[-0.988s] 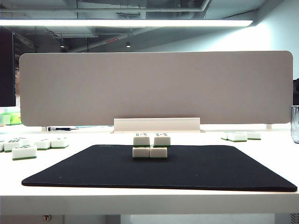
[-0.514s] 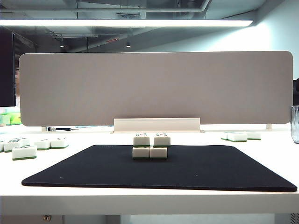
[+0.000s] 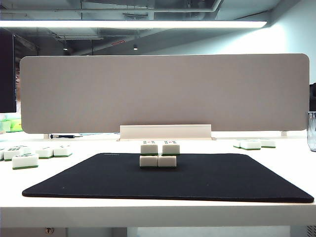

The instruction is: Arrange four mahjong tiles into a neat stack, creating two layers of paired tiles.

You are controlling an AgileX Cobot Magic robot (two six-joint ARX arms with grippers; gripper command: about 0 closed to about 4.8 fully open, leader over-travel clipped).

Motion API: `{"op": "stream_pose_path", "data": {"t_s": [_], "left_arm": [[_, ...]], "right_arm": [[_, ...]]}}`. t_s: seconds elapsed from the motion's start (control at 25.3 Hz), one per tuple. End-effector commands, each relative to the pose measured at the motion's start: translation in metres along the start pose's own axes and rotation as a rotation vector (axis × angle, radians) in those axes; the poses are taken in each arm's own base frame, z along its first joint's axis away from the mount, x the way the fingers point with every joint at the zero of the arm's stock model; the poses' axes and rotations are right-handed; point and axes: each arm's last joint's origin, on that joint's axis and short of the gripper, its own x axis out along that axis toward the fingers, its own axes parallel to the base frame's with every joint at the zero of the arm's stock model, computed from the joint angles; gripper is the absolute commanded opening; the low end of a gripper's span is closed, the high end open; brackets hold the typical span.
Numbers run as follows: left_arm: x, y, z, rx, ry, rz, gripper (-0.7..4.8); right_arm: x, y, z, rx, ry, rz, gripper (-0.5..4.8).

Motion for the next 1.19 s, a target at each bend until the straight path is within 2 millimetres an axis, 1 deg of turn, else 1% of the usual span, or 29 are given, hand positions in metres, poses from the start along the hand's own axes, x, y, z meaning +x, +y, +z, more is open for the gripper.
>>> {"op": "stream_pose_path", "data": {"t_s": [0.04, 0.16, 0.2, 0.24, 0.32, 0.36, 0.43, 0.51, 0.59, 0.67, 0.71, 0.79, 0.99, 1.03, 1.15, 1.19], "left_arm": [[0.0, 0.0, -0.001, -0.002, 0.011, -0.004, -0.06], [0.0, 0.0, -0.001, -0.002, 0.011, -0.004, -0.06], [0.0, 0.0, -0.001, -0.002, 0.011, -0.004, -0.06], [0.0, 0.0, -0.001, -0.002, 0.011, -0.004, -0.06], [0.0, 0.0, -0.001, -0.002, 0.011, -0.004, -0.06], [0.0, 0.0, -0.001, -0.002, 0.011, -0.004, -0.06], [0.0, 0.0, -0.001, -0.002, 0.011, -0.004, -0.06], [0.0, 0.0, -0.001, -0.002, 0.011, -0.004, -0.06], [0.0, 0.0, -0.001, -0.002, 0.011, -0.004, -0.06], [0.0, 0.0, -0.001, -0.002, 0.011, -0.004, -0.06], [0.0, 0.0, -0.001, -0.002, 0.011, -0.004, -0.06], [0.0, 0.0, -0.001, -0.002, 0.011, -0.004, -0.06], [0.0, 0.0, -0.001, -0.002, 0.011, -0.004, -0.06], [0.0, 0.0, -0.001, -0.002, 0.011, -0.004, -0.06], [0.0, 0.0, -0.001, -0.002, 0.011, -0.004, -0.06], [0.0, 0.0, -0.001, -0.002, 0.011, -0.004, -0.06]], "right_arm": [[-0.002, 0.001, -0.001, -0.014, -0.02, 0.007, -0.01], [-0.002, 0.001, -0.001, -0.021, -0.02, 0.006, -0.01], [-0.002, 0.001, 0.0, -0.098, -0.028, -0.006, -0.01], [-0.002, 0.001, 0.001, -0.119, -0.038, -0.024, -0.01], [0.002, -0.003, 0.008, -0.165, -0.106, -0.077, -0.01], [0.008, -0.006, 0.014, -0.188, -0.151, -0.095, -0.01], [0.016, -0.011, 0.018, -0.206, -0.188, -0.106, -0.01], [0.027, -0.019, 0.022, -0.21, -0.215, -0.102, -0.01], [0.053, -0.035, 0.029, -0.159, -0.291, -0.076, -0.01], [0.067, -0.045, 0.031, -0.145, -0.343, -0.061, -0.01], [0.082, -0.056, 0.031, -0.139, -0.399, -0.06, -0.01], [0.095, -0.067, 0.029, -0.113, -0.431, -0.07, -0.01], [0.127, -0.097, 0.009, -0.035, -0.449, -0.159, -0.01], [0.136, -0.105, 0.002, -0.023, -0.445, -0.19, -0.01], [0.147, -0.119, -0.01, 0.009, -0.45, -0.295, -0.01], [0.15, -0.125, -0.014, 0.021, -0.46, -0.353, -0.01]]}}
